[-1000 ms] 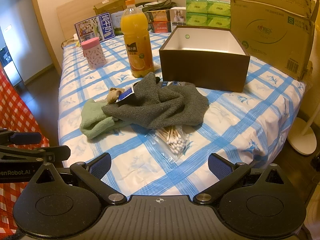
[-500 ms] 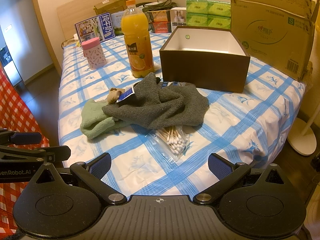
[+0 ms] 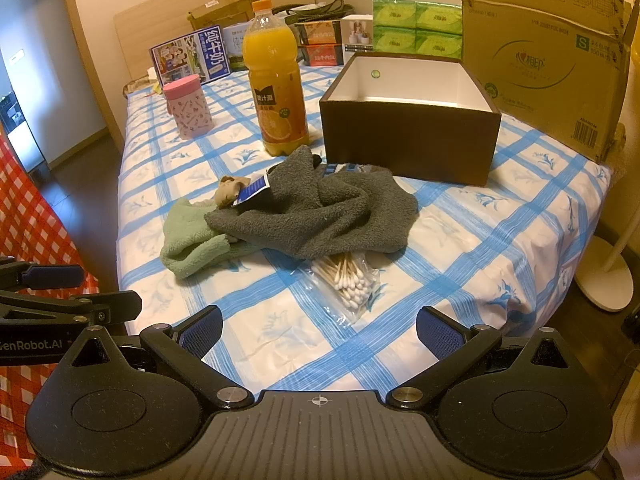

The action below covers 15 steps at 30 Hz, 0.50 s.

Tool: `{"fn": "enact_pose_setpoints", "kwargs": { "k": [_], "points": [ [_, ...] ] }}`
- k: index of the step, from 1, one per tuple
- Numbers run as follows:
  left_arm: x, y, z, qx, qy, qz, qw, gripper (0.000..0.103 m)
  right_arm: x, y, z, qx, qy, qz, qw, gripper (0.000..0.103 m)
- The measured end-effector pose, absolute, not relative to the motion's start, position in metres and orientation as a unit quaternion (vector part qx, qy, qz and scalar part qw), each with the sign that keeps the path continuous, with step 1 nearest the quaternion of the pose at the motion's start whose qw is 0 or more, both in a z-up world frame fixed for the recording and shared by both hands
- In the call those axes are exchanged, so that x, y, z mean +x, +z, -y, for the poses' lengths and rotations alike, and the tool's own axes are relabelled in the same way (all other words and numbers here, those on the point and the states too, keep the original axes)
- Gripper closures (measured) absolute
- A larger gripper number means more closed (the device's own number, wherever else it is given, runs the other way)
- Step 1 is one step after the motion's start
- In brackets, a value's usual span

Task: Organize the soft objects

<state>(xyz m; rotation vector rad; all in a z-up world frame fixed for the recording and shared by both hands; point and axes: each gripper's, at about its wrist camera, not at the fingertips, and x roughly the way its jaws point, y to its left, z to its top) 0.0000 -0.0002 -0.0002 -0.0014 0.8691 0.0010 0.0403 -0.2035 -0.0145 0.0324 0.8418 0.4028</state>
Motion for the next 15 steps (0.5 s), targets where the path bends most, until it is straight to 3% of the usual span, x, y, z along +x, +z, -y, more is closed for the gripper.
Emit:
{"fn": "enact_pose_setpoints", "kwargs": {
  "k": [15],
  "points": [
    [0.0008,0.004,0.0012,0.0,0.001,-0.42,0.908,0.029,0.0408,-0.014,0.2021,0.016,0.194,-0.406,0.893,0.0]
  ]
}}
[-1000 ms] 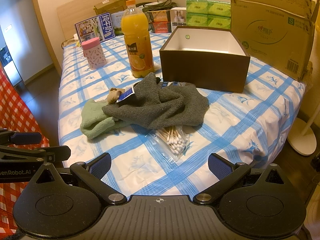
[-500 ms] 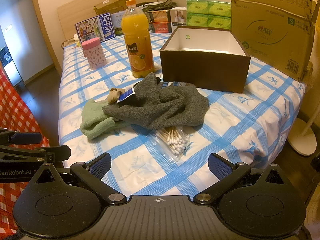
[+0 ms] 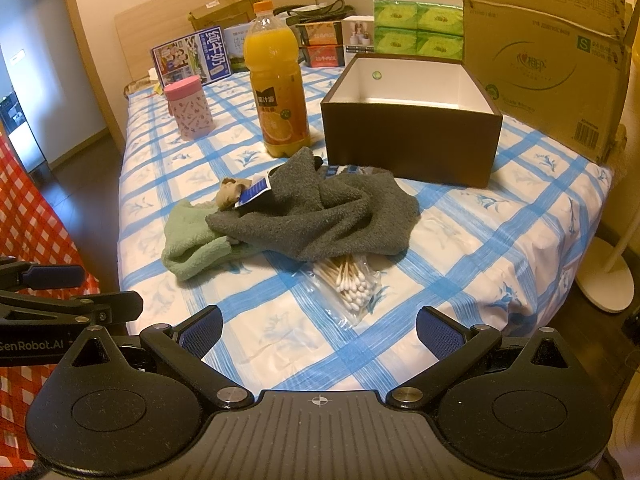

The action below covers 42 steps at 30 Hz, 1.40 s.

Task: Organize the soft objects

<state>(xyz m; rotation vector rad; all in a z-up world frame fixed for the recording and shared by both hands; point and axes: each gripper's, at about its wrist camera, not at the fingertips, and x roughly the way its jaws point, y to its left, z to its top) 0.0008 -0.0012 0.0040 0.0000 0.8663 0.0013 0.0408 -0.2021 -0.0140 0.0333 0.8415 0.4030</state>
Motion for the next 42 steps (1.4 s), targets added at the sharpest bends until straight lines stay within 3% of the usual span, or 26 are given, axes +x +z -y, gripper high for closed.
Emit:
{"fn": "enact_pose_setpoints", "kwargs": {
  "k": [30,42],
  "points": [
    [0.012,-0.006,-0.003,-0.003,-0.006,-0.424,0.906,0.029,0.052,-0.022,0.204,0.022,0.191,-0.407,0.893,0.0],
    [0.025,-0.016,-0.011,-0.005,-0.01,-0.409,0.912,0.036,0.07,-0.029,0.205,0.037,0.221,-0.377,0.899,0.0]
  ]
}}
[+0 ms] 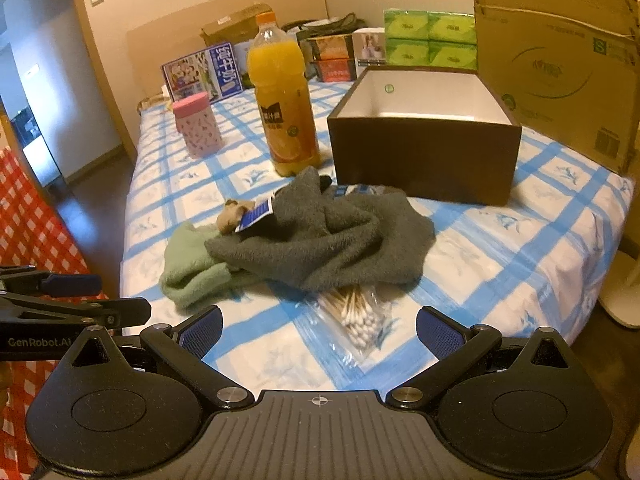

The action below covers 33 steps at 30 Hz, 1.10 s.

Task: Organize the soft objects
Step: 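Reach the left tool to the beige stocking and close on it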

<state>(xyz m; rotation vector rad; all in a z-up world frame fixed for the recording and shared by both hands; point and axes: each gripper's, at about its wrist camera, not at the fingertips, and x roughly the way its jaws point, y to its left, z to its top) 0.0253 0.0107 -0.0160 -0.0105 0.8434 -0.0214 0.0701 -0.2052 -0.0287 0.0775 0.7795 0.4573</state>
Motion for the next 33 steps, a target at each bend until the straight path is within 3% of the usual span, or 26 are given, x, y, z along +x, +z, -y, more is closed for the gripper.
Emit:
{"fn": "enact_pose_setpoints", "kwargs": {
  "k": [3,17,24,27,29,33],
  "points": [
    [0.031,-0.017,-0.015,-0.006,-0.01,-0.403,0.915,0.038,0.078,-0.03,0.202,0.034,0.225,-0.369,0.901,0.003],
    [0.079,-0.024,-0.032,-0.009,-0.003,-0.389,0.921,0.046,0.135,-0.037,0.162,0.06,0.283,-0.355,0.889,0.049],
    [0.11,-0.034,-0.04,-0.018,0.001,-0.393,0.919,0.054,0.167,-0.051,0.14,0.102,0.298,-0.365,0.876,0.052],
    [0.122,-0.04,-0.046,-0.02,0.008,-0.397,0.918,0.054,0.18,-0.061,0.132,0.116,0.297,-0.381,0.868,0.058],
    [0.128,-0.044,-0.051,-0.023,0.012,-0.4,0.916,0.054,0.189,-0.069,0.13,0.134,0.297,-0.395,0.859,0.067],
    [0.141,-0.052,-0.058,-0.028,0.015,-0.405,0.914,0.054,0.201,-0.08,0.127,0.166,0.291,-0.407,0.85,0.071]
  ]
}}
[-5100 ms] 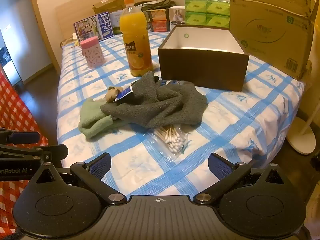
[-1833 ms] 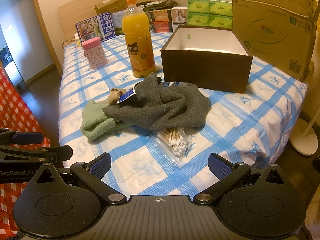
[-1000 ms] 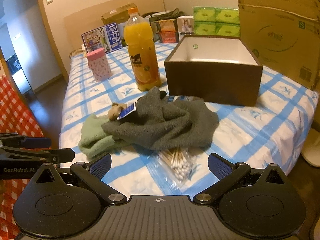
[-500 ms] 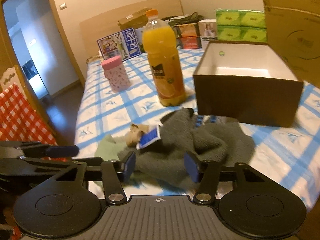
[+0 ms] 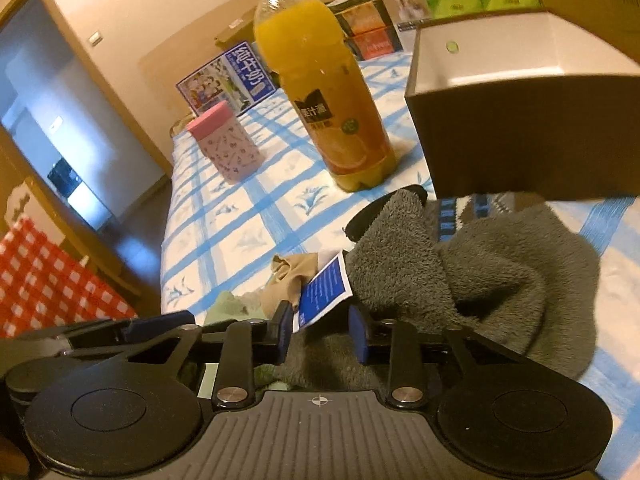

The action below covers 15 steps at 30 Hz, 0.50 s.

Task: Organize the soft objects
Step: 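Reach the left tool to the beige stocking and close on it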

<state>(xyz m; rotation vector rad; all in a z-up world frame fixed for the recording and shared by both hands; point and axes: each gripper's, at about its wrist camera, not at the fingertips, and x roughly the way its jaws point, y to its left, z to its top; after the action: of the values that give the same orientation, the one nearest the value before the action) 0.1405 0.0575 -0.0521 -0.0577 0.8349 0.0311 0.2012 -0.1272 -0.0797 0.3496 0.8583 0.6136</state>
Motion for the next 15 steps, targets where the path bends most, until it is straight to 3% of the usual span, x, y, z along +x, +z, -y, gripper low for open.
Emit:
{"fn": "enact_pose_setpoints", "kwargs": {
  "k": [4,8,15],
  "points": [
    [0.149,-0.059,-0.062,-0.034,0.016,-0.411,0.911,0.054,0.211,-0.085,0.124,0.18,0.288,-0.41,0.846,0.078],
    [0.155,-0.063,-0.065,-0.037,0.013,-0.413,0.91,0.054,0.214,-0.088,0.123,0.188,0.298,-0.403,0.845,0.098],
    [0.16,-0.06,-0.067,-0.046,0.004,-0.412,0.91,0.054,0.198,-0.062,0.13,0.138,0.312,-0.344,0.875,0.103]
  ]
}}
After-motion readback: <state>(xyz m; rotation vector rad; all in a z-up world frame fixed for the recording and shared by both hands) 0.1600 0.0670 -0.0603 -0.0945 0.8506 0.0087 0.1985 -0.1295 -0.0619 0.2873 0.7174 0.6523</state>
